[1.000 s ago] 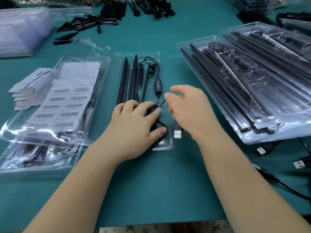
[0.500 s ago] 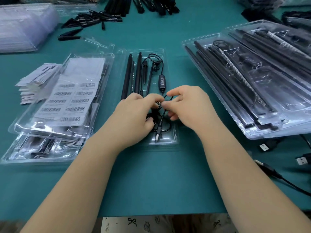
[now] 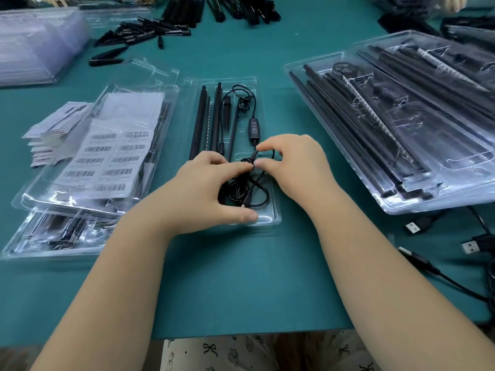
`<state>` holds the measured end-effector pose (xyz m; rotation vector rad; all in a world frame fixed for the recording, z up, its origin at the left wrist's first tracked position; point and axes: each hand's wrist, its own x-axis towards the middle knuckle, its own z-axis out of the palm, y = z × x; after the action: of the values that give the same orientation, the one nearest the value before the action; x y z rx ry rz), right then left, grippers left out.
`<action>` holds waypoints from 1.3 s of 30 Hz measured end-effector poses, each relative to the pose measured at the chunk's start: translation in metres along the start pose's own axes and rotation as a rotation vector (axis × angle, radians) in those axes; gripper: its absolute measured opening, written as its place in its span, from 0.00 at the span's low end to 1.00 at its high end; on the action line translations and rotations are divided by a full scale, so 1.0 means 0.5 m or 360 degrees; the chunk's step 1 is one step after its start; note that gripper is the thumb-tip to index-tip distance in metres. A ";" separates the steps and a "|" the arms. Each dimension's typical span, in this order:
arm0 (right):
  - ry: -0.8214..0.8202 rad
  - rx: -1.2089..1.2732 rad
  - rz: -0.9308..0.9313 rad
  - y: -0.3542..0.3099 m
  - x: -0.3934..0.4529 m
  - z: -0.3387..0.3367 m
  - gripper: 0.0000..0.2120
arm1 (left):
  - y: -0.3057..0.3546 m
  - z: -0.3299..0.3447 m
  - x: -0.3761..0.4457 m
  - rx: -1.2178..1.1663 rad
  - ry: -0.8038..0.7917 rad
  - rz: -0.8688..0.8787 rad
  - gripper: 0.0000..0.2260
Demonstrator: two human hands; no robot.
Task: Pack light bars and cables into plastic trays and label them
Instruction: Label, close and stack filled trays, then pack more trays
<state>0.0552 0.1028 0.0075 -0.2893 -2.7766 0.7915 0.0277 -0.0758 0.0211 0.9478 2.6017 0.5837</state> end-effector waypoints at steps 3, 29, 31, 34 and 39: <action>-0.0096 -0.0030 -0.0066 0.005 -0.004 -0.018 0.14 | -0.003 -0.005 0.004 0.0005 -0.0038 -0.0010 0.42; -0.0315 -0.0528 -0.0335 -0.020 -0.007 -0.012 0.22 | 0.003 -0.016 -0.022 0.0005 0.0082 0.0381 0.08; -0.0348 -0.0685 -0.0388 -0.030 -0.006 -0.012 0.22 | -0.001 -0.021 -0.026 0.0001 0.0034 0.0403 0.05; -0.0381 -0.0694 -0.0355 -0.042 -0.011 -0.016 0.18 | -0.001 -0.020 -0.030 -0.0006 -0.0034 0.0401 0.05; -0.0413 -0.0756 -0.0256 -0.050 -0.024 -0.016 0.24 | 0.004 -0.021 -0.031 -0.0061 0.0052 0.0367 0.03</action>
<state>0.0659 0.0828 0.0255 -0.0414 -3.1557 0.1285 0.0357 -0.0874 0.0336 1.2452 2.5168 0.7091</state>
